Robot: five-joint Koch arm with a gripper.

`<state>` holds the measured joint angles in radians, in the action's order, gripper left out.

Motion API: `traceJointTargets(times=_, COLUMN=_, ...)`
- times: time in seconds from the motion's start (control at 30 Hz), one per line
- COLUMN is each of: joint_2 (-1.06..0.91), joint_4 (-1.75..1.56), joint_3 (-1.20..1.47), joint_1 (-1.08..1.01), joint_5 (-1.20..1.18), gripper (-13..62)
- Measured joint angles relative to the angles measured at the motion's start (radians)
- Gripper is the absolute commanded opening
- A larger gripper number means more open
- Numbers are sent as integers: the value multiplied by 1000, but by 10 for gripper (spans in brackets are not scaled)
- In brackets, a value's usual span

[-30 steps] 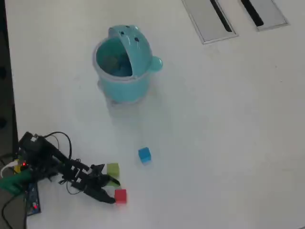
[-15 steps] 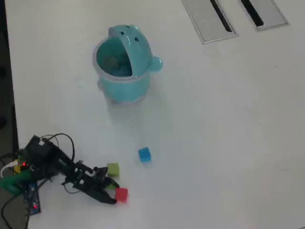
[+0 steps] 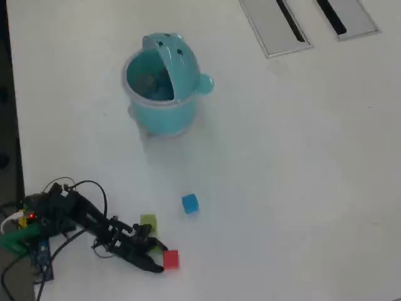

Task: Grasp RGB lego blocks and put them in the bin one by one.

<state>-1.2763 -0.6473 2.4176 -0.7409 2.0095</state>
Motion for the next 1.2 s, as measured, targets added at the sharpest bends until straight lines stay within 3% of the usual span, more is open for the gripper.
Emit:
traceJointTargets(times=0.23, joint_2=3, joint_4=2, joint_3=-15, joint_1=2, joint_5=-55, gripper=33)
traceJointTargets(times=0.4, joint_2=3, joint_4=0, joint_3=-18, joint_1=5, joint_5=-64, gripper=38)
traceJointTargets(times=0.43, joint_2=2, joint_4=0, joint_3=-18, joint_1=5, joint_5=-69, gripper=73)
traceJointTargets(times=0.5, joint_2=2, joint_4=0, joint_3=-18, joint_1=8, joint_5=-72, gripper=256)
traceJointTargets(times=0.57, joint_2=2, joint_4=0, joint_3=-18, joint_1=9, joint_5=-72, gripper=337)
traceJointTargets(times=1.2, joint_2=43, joint_4=52, joint_3=-196, joint_1=-25, joint_5=78, gripper=335)
